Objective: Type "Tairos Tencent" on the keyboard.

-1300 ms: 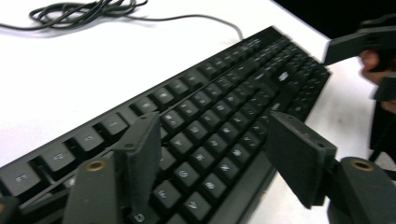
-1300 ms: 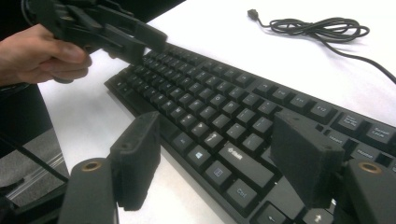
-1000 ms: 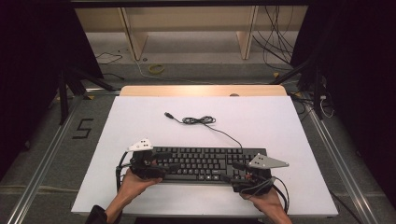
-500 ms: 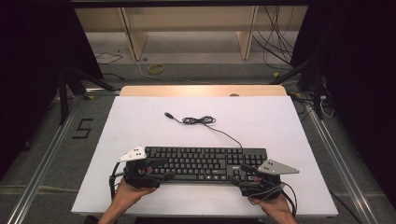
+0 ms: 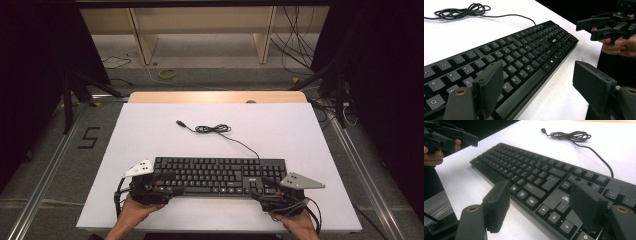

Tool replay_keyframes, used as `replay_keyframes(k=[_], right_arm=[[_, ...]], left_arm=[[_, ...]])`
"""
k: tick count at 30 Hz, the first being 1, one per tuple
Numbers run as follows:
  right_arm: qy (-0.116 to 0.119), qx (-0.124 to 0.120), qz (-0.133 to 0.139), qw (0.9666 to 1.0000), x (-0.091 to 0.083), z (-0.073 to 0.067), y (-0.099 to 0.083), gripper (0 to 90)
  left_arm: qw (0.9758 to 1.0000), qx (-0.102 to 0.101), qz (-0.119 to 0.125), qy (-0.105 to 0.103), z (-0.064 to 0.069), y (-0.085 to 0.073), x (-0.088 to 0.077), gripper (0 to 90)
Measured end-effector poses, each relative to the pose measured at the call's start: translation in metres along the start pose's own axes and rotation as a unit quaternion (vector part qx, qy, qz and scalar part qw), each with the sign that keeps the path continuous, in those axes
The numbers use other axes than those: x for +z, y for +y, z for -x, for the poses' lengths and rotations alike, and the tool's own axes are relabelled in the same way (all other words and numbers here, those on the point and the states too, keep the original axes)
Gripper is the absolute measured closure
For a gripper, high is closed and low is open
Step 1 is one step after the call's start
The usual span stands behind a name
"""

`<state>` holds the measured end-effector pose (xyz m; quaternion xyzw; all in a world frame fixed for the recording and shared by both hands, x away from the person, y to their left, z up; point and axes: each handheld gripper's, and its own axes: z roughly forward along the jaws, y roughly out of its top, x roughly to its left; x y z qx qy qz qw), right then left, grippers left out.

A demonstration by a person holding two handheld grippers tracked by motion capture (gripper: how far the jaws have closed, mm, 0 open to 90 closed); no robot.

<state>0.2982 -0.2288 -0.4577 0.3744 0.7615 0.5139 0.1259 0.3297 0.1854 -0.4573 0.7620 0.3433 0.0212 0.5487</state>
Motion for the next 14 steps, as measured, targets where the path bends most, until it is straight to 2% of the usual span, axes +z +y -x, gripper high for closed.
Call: replay_keyframes(k=[14], right_arm=[[0.002, -0.002, -0.001, 1.0, 0.0018, -0.0009, -0.0001, 33.9]], left_arm=[[1.0, -0.001, -0.002, 0.003, -0.0015, -0.0002, 0.001, 24.3]])
